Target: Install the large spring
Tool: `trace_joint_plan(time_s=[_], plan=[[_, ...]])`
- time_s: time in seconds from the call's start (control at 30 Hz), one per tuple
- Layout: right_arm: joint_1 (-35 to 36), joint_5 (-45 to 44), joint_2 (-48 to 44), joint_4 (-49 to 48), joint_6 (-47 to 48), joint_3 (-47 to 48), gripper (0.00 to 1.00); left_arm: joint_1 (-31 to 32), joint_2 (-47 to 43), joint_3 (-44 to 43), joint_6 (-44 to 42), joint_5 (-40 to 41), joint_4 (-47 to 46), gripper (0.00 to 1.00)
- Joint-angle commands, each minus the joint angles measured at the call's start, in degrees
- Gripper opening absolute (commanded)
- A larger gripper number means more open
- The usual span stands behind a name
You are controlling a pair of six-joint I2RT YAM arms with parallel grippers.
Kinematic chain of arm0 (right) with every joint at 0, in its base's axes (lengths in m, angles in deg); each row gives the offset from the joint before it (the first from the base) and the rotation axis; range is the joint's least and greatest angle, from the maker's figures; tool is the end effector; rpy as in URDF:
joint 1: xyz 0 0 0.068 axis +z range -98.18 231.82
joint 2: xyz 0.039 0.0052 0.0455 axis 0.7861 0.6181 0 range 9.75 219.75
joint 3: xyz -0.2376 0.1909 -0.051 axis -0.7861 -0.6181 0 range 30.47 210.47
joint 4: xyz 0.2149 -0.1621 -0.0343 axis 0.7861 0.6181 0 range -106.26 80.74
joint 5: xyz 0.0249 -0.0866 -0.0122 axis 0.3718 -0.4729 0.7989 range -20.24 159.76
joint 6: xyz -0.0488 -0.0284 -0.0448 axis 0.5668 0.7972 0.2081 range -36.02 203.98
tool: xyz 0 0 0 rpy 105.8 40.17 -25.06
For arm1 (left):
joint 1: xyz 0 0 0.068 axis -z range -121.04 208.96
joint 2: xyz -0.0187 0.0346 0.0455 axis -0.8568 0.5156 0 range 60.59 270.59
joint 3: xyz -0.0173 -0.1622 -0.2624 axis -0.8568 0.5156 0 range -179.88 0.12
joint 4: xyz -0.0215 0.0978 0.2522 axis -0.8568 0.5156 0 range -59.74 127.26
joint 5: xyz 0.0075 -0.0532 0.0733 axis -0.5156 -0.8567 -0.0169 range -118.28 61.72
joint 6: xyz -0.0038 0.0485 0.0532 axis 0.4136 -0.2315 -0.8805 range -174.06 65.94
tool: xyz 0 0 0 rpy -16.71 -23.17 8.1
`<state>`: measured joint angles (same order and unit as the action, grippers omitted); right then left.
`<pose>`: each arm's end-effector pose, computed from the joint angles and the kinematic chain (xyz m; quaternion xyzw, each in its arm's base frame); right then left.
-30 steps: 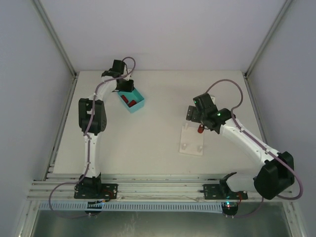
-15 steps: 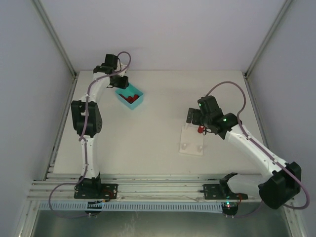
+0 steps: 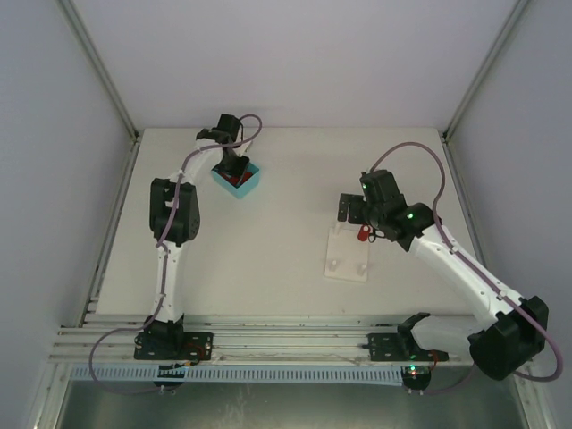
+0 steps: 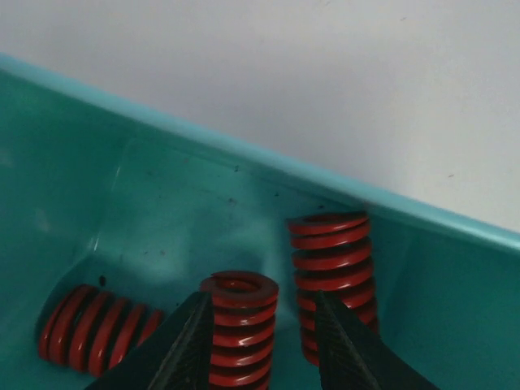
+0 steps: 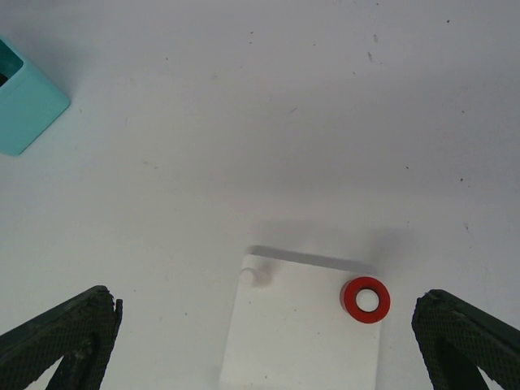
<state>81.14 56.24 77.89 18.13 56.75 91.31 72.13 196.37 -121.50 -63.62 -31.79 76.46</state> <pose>0.2401 0.1188 0.3323 0.0316 0.9068 0.0979 0.4087 0.5487 -0.1321 0.2031 0.1980 0.9458 -0.0376 0.2546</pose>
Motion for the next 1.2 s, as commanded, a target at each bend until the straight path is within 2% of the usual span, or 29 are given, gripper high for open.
trace_joint_plan(time_s=[0.0, 0.33, 0.73, 0.9, 1.0, 1.17], plan=[[0.3, 0.6, -1.5, 0.1, 1.7, 1.2, 0.99, -0.5, 0.4, -0.8, -0.9, 3.0, 2.2, 0.39], [0.3, -0.4, -2.4, -0.7, 2.0, -1.5, 0.99, -0.7, 0.4, 0.0, -2.2, 2.8, 4.6, 0.42], [0.2, -0.4, 1.3, -1.8, 2.3, -0.7, 0.99, -1.2, 4.6, 1.0, -3.1, 1.4, 4.0, 0.40], [0.3, -0.3, 3.0, -2.5, 2.5, 0.1, 0.99, -1.8, 4.5, 1.5, -3.3, 1.0, 2.5, 0.33], [0.3, -0.7, 3.3, -3.0, 2.7, 0.3, 0.99, -2.0, 4.2, 2.1, -3.4, 0.3, 1.0, 0.22], [0.3, -1.4, 3.2, -3.1, 3.1, 0.1, 0.99, -2.1, 2.4, 2.4, -3.2, -1.0, -1.0, 0.15]])
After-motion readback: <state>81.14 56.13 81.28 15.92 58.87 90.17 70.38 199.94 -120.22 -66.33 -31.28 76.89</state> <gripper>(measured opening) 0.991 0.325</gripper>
